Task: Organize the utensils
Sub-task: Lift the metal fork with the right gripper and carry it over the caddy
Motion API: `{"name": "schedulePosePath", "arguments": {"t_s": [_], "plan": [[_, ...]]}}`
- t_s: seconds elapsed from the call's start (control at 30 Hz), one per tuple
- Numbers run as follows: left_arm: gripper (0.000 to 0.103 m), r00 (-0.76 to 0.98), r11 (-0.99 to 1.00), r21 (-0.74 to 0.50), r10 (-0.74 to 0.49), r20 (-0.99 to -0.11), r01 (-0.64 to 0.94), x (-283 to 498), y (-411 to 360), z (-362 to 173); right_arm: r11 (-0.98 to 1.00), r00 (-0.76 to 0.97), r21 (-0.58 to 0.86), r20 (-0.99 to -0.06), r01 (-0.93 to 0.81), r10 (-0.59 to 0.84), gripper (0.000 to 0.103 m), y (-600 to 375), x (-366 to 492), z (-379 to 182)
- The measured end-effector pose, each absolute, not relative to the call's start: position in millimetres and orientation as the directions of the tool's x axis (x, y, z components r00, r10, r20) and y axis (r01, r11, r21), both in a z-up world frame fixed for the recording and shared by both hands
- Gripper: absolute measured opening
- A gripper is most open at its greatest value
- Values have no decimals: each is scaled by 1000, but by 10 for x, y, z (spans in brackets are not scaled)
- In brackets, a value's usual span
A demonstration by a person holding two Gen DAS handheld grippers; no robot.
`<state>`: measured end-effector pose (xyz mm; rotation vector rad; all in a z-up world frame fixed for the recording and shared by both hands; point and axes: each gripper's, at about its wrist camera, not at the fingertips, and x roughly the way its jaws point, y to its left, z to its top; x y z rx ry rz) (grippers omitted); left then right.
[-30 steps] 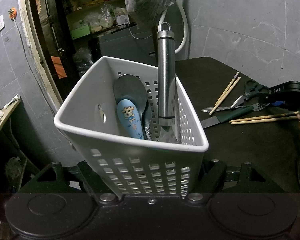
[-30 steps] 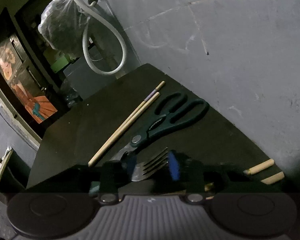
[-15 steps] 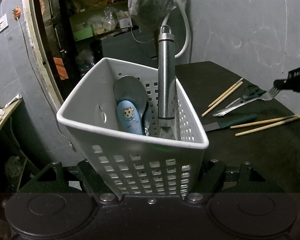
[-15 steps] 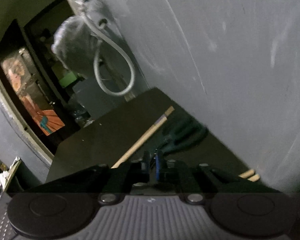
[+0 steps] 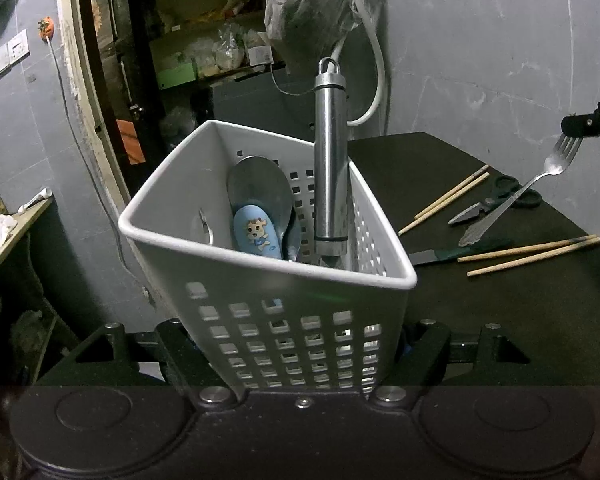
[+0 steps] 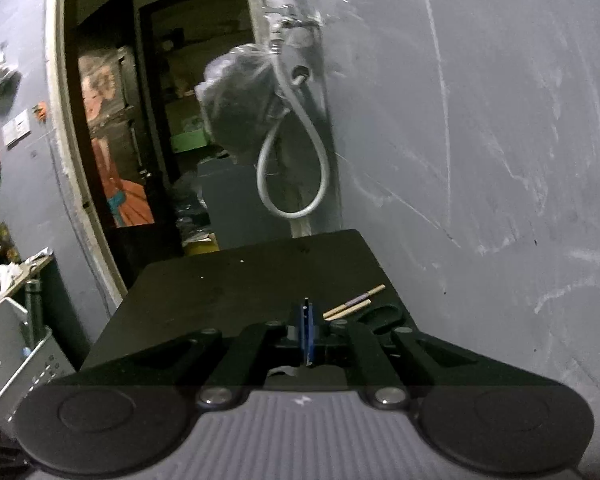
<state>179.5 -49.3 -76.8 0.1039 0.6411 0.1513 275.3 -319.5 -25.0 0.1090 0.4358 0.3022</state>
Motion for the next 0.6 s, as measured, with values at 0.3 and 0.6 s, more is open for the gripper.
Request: {"name": "schedulePosePath", "arguments": {"t_s": [0.3,0.6], "plan": [[79,797,990,139,114,-593,-37,1708,-413,-758,958,876,132,-388,-256,288,2,-3078,2611,-143],[79,802,991,131,65,-594,17,1695,-303,-762,975,891,68,-395,-212,221,2,-2954,2497,48]]}}
